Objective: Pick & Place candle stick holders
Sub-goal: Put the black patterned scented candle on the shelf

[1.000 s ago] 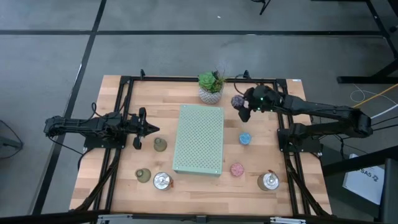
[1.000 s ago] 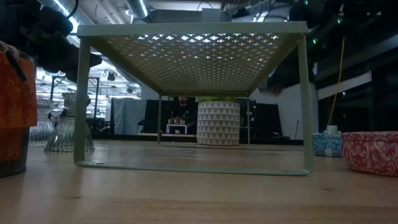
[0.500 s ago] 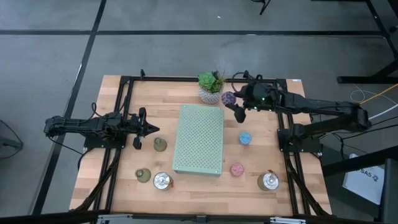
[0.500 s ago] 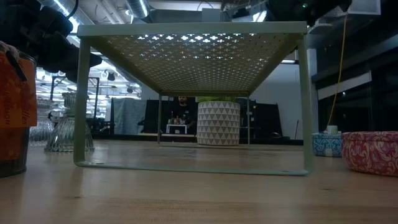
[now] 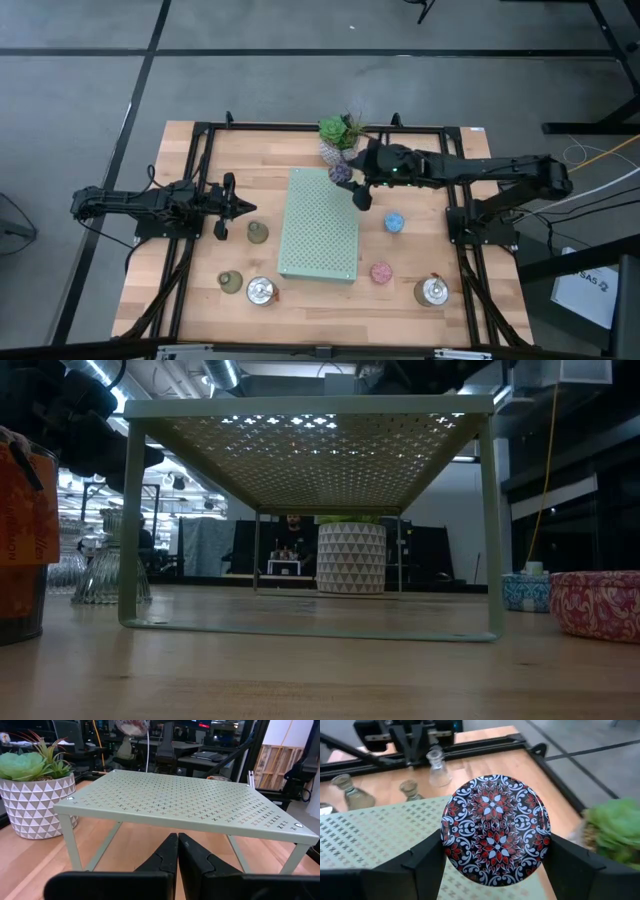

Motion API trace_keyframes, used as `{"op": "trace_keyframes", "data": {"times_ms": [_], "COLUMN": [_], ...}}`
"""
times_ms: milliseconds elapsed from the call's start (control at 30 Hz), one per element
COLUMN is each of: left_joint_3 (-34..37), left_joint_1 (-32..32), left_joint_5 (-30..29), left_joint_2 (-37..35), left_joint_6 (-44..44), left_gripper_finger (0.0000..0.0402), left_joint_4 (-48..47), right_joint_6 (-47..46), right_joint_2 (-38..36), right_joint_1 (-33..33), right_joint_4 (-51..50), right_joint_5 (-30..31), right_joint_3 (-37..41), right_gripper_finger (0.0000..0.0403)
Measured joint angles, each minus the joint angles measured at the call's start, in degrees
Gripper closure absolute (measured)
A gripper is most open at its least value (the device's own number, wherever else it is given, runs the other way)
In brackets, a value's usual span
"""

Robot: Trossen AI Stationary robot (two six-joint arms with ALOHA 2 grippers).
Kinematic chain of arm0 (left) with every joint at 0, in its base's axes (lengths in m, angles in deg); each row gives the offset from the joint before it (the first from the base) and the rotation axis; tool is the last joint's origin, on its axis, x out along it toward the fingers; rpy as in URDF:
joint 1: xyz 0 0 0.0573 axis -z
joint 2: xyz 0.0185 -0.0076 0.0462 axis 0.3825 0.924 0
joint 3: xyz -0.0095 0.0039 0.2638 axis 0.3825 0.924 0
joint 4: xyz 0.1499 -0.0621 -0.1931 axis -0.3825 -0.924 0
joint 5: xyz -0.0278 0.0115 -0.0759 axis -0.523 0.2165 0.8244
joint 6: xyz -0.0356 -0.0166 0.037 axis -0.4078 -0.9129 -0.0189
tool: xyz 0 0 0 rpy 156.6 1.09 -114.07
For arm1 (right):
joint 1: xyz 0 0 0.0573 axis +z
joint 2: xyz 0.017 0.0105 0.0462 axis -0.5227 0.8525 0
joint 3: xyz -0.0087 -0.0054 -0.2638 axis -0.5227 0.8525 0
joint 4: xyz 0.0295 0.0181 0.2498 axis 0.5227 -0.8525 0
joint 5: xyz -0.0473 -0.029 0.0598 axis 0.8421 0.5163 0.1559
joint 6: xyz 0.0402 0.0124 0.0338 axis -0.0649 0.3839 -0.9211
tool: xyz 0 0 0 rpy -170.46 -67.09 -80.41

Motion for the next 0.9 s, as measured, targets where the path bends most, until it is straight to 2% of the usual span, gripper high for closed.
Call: {"op": "trace_keyframes", "data": {"times_ms": [133,500,900], "left_joint_3": [0.0,0.0,0.0], "left_joint_1": [0.0,0.0,0.0], "left_joint_5": [0.0,0.0,0.0], "left_joint_2": [0.0,0.0,0.0], "left_joint_6": [0.0,0.0,0.0], "left_gripper_finger": [0.0395,0.0395,0.0395], "left_joint_4": [0.0,0.0,0.0], "right_joint_6": [0.0,-0.5,-0.6], "right_joint_2": [3.5,10.1,11.4], "right_joint_1": [0.3,0.3,0.3], "right_joint_4": [0.2,1.9,4.5], "right_joint_5": [-2.3,-2.5,-2.3], "right_joint_3": [-1.6,-2.0,-2.0], "right_gripper_finger": [0.0119,0.0118,0.0118]}}
